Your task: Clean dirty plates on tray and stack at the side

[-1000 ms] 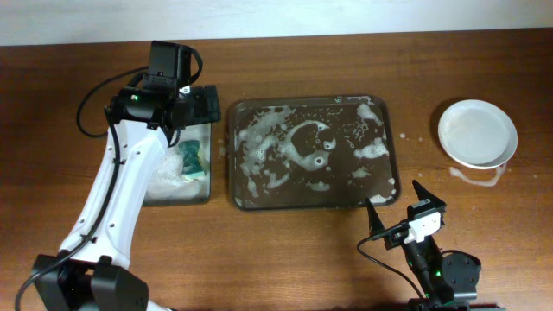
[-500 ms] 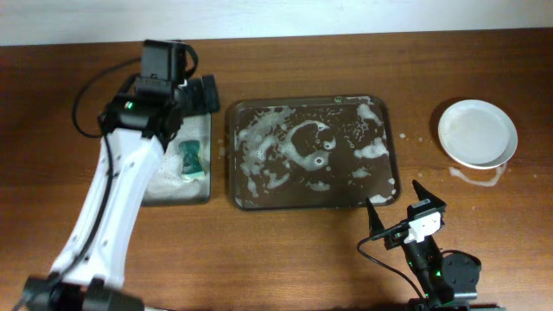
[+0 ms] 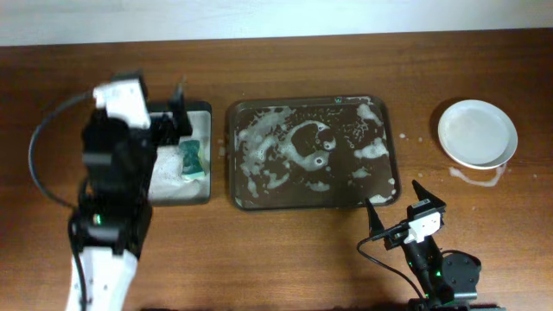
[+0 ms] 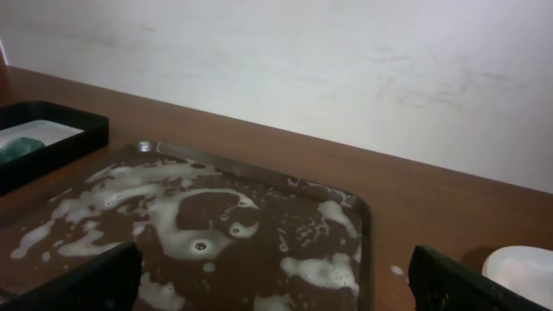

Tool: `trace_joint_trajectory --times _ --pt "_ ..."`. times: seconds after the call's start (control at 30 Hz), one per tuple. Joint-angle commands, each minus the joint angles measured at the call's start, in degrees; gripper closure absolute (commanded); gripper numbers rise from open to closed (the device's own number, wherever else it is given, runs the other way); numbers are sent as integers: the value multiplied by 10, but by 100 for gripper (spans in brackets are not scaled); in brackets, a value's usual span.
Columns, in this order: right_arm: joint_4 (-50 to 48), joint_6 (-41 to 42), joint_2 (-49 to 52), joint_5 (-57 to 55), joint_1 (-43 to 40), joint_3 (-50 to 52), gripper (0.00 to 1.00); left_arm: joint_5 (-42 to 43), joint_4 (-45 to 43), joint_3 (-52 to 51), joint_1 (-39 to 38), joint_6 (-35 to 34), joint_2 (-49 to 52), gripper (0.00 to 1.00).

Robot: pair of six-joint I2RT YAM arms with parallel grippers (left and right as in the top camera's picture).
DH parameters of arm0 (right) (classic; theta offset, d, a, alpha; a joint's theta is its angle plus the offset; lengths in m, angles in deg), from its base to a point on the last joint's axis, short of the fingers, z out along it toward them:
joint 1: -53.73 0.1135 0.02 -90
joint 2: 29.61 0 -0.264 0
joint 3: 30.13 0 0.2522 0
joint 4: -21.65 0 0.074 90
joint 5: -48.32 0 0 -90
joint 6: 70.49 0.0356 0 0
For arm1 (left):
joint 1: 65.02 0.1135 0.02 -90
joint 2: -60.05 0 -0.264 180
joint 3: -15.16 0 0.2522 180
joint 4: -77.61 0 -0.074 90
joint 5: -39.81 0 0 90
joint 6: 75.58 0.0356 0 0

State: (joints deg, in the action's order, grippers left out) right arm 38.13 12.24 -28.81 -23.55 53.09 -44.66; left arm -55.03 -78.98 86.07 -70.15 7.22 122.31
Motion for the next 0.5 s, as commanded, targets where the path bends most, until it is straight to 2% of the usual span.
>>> trace_joint_trajectory --times 0.0,0.2,0.37,0.47 --pt "0 7 -6 5 4 5 1 45 -83 -170 28 13 -129 1" --pt "0 7 -6 5 4 5 2 55 -137 -335 65 13 -299 1" --pt "0 7 -6 5 4 5 2 68 -135 -409 97 13 -397 1" --pt "0 7 -6 5 4 5 2 75 -135 -436 100 40 -443 1"
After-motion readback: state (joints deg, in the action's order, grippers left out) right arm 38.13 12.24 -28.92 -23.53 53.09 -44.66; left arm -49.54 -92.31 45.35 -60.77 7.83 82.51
